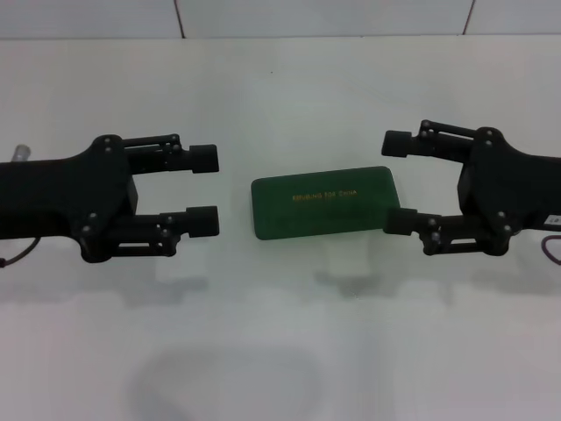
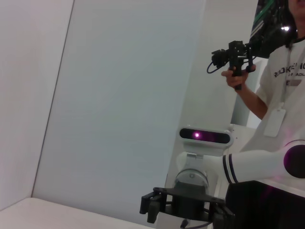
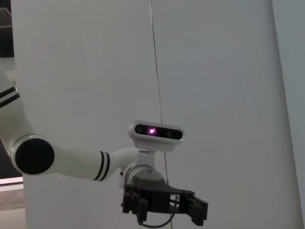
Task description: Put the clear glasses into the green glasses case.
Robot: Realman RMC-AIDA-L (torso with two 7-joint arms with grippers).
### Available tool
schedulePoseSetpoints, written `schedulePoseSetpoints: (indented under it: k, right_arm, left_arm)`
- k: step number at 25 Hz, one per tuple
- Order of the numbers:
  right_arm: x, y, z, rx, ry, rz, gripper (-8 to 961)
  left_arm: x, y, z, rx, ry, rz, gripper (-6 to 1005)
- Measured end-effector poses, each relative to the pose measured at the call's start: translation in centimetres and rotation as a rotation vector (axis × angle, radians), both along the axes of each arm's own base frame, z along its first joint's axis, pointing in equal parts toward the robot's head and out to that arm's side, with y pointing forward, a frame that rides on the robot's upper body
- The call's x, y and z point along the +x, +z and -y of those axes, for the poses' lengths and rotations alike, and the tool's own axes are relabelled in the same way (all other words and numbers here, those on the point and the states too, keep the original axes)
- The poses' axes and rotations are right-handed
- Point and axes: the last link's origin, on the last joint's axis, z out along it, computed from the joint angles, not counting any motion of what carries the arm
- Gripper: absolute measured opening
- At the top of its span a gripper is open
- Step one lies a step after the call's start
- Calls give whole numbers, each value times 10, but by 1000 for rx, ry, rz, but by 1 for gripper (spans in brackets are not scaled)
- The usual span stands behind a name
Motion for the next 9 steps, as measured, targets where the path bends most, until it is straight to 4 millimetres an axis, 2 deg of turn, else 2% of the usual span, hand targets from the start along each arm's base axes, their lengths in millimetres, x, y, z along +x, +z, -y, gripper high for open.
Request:
schedulePoseSetpoints:
  k: [9]
  right_arm:
    - [-3, -5, -6, 1, -13, -20, 824]
  left_arm:
    - [-1, 1, -4, 8, -2, -32, 729]
